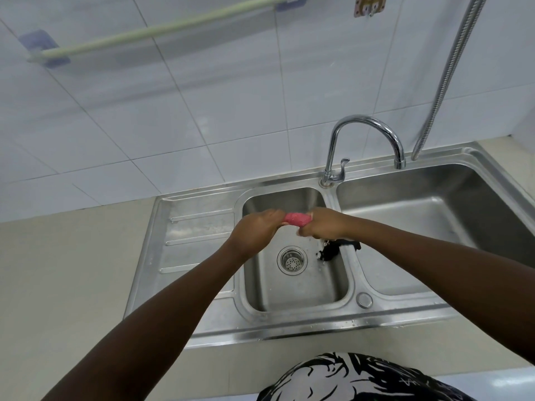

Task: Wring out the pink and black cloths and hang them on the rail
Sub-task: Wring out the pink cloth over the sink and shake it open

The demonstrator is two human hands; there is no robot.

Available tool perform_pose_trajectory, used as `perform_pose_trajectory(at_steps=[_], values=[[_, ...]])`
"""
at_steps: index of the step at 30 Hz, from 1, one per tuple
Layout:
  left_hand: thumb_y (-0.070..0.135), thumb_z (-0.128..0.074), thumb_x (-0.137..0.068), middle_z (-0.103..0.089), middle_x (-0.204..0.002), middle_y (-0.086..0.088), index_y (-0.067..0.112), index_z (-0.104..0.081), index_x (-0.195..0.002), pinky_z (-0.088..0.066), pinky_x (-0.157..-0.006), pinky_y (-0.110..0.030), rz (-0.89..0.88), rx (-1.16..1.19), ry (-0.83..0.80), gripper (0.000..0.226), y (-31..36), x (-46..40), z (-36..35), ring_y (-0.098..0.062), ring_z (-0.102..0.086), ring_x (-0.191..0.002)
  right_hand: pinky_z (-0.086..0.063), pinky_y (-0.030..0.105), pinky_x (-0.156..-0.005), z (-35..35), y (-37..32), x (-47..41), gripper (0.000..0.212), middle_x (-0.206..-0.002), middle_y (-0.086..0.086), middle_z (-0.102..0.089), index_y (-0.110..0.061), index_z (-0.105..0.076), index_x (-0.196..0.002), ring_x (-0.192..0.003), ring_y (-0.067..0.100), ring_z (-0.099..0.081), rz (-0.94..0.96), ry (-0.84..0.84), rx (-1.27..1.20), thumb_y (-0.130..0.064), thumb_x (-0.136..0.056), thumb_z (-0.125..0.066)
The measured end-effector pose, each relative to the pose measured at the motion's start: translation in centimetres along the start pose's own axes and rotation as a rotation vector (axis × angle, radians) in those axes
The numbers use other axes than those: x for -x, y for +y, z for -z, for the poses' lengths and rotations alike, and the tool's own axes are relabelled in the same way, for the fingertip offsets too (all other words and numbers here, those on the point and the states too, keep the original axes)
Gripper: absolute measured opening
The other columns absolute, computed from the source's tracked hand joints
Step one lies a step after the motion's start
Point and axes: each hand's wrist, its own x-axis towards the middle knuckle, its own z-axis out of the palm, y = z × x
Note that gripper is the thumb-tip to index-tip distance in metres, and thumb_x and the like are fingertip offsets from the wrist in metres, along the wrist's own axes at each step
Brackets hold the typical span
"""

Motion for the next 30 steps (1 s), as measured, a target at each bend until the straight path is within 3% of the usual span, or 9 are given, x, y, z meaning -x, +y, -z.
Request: perform_pose_trajectory(at_steps=[4, 7, 11, 14, 16, 18, 22, 27, 30], values=[[0.012, -0.067, -0.086, -0.066, -0.075, -0.007, 0.008, -0.063, -0.093, -0.037, -0.051, -0.021, -0.029, 0.015, 0.008, 0.008, -0.2, 0.2, -0.5, -0.02, -0.059, -0.057, -0.029, 0.026, -0.046, -0.1, 0.0, 0.3, 0.023, -0.05, 0.0, -0.046, -0.018, -0.047, -0.059, -0.04, 0.015, -0.036, -0.012, -0.03, -0.077, -0.022, -0.074, -0.064], [0.014, -0.069, -0.086, -0.064, -0.073, -0.006, 0.01, -0.062, -0.091, -0.033, -0.051, -0.02, -0.026, 0.009, 0.035, 0.009, -0.3, 0.4, -0.9, -0.018, -0.057, -0.055, -0.03, 0.026, -0.045, -0.3, -0.1, 0.4, 0.021, -0.053, 0.002, -0.047, -0.016, -0.049, -0.061, -0.041, 0.017, -0.037, -0.023, -0.042, -0.075, -0.024, -0.074, -0.063], [0.022, -0.062, -0.092, -0.065, -0.077, -0.004, 0.011, -0.061, -0.093, -0.032, -0.053, -0.021, 0.035, 0.038, 0.03, 0.011, 0.0, 0.2, -0.6, -0.018, -0.059, -0.059, -0.034, 0.03, -0.055, 0.0, -0.1, 0.7, 0.026, -0.055, -0.001, -0.051, -0.019, -0.049, -0.06, -0.05, 0.016, -0.046, 0.05, 0.027, -0.023, -0.029, -0.078, -0.065], [0.039, -0.049, -0.097, -0.065, -0.086, -0.005, 0.016, -0.052, -0.107, -0.037, -0.056, -0.023, 0.242, 0.261, -0.166, 0.025, 1.2, 0.3, 0.5, -0.017, -0.058, -0.065, -0.042, 0.028, -0.065, 0.3, 0.5, 1.3, 0.033, -0.075, 0.006, -0.065, -0.022, -0.063, -0.082, -0.065, 0.016, -0.06, 0.1, 0.014, 0.021, -0.055, -0.078, -0.063], [0.042, -0.049, -0.096, -0.062, -0.087, -0.003, 0.02, -0.048, -0.106, -0.04, -0.042, -0.018, 0.403, 0.509, -0.244, 0.025, 1.6, 0.5, 1.2, -0.012, -0.056, -0.058, -0.043, 0.024, -0.06, 0.5, 0.6, 2.0, 0.051, -0.078, 0.006, -0.063, -0.018, -0.061, -0.099, -0.062, 0.013, -0.055, 0.091, -0.015, -0.044, -0.064, -0.083, -0.05], [0.038, -0.052, -0.095, -0.056, -0.083, 0.004, 0.016, -0.052, -0.103, -0.037, -0.034, -0.013, 0.517, 0.671, -0.256, 0.023, 1.9, 0.7, 2.0, -0.008, -0.054, -0.056, -0.039, 0.021, -0.053, 0.5, 0.8, 2.4, 0.05, -0.077, 0.006, -0.059, -0.01, -0.058, -0.103, -0.058, 0.012, -0.049, 0.092, 0.013, -0.132, -0.055, -0.092, -0.039], [0.029, -0.055, -0.095, -0.057, -0.082, 0.0, 0.004, -0.058, -0.107, -0.038, -0.037, -0.007, 0.635, 0.821, -0.274, 0.027, 2.5, 1.0, 3.0, -0.006, -0.053, -0.06, -0.043, 0.022, -0.065, 0.0, 1.9, 2.7, 0.015, -0.089, -0.003, -0.065, -0.019, -0.066, -0.097, -0.075, 0.01, -0.058, 0.127, 0.14, -0.287, -0.028, -0.091, -0.056], [0.04, -0.048, -0.097, -0.054, -0.082, 0.006, 0.031, -0.056, -0.116, -0.045, -0.036, -0.024, 0.722, 0.916, -0.307, 0.022, 3.5, 1.9, 2.7, -0.013, -0.053, -0.052, -0.042, 0.017, -0.062, -0.4, 2.2, 2.8, 0.007, -0.084, -0.006, -0.063, -0.012, -0.066, -0.086, -0.068, 0.0, -0.057, 0.159, 0.288, -0.434, -0.019, -0.084, -0.067], [0.049, -0.057, -0.089, -0.061, -0.097, -0.003, 0.035, -0.059, -0.11, -0.045, -0.036, -0.024, 0.707, 0.912, -0.339, 0.026, 3.9, 1.7, 2.8, -0.01, -0.051, -0.043, -0.045, 0.025, -0.065, -0.7, 2.3, 3.0, 0.01, -0.086, -0.002, -0.065, -0.01, -0.063, -0.084, -0.074, 0.011, -0.06, 0.137, 0.306, -0.41, -0.02, -0.085, -0.066]])
